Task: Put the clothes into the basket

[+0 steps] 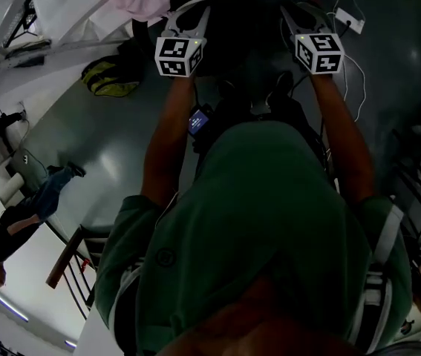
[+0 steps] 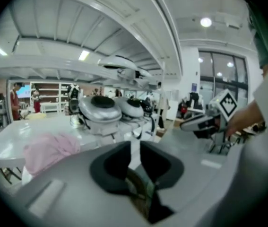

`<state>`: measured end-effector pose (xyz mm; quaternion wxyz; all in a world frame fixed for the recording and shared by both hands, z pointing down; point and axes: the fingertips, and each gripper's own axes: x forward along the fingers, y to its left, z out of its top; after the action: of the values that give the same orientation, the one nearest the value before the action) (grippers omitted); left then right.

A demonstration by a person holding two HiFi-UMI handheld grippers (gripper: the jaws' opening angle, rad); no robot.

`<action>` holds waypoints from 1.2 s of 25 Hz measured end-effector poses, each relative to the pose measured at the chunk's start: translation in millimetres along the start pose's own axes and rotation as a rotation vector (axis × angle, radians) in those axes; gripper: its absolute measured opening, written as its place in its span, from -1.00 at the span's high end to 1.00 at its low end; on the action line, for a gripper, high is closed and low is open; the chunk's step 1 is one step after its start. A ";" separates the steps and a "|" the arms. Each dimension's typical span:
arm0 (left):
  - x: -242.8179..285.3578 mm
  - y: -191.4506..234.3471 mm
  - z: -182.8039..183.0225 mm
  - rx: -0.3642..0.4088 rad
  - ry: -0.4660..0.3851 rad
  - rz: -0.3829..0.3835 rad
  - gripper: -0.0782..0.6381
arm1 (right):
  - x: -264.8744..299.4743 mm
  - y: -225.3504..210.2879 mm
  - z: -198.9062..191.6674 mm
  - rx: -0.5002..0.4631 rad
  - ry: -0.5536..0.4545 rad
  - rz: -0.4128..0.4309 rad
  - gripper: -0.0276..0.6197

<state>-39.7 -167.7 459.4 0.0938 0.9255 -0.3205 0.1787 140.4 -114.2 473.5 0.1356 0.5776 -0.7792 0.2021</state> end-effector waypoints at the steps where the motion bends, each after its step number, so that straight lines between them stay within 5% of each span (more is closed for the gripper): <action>1: -8.2 12.2 -1.9 -0.004 -0.003 0.007 0.62 | 7.1 9.4 4.2 -0.005 -0.003 0.001 0.75; 12: -86.6 118.3 -5.5 -0.044 -0.051 0.119 0.62 | 73.3 102.3 43.4 -0.061 -0.011 0.067 0.75; 30: -124.2 211.9 -25.5 -0.130 0.022 0.425 0.62 | 207.4 172.1 59.6 -0.094 0.040 0.412 0.75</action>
<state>-270.1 -255.5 446.7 0.1172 0.8272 -0.5181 0.1835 -84.0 -274.5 485.9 0.1339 0.3948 -0.8866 0.2004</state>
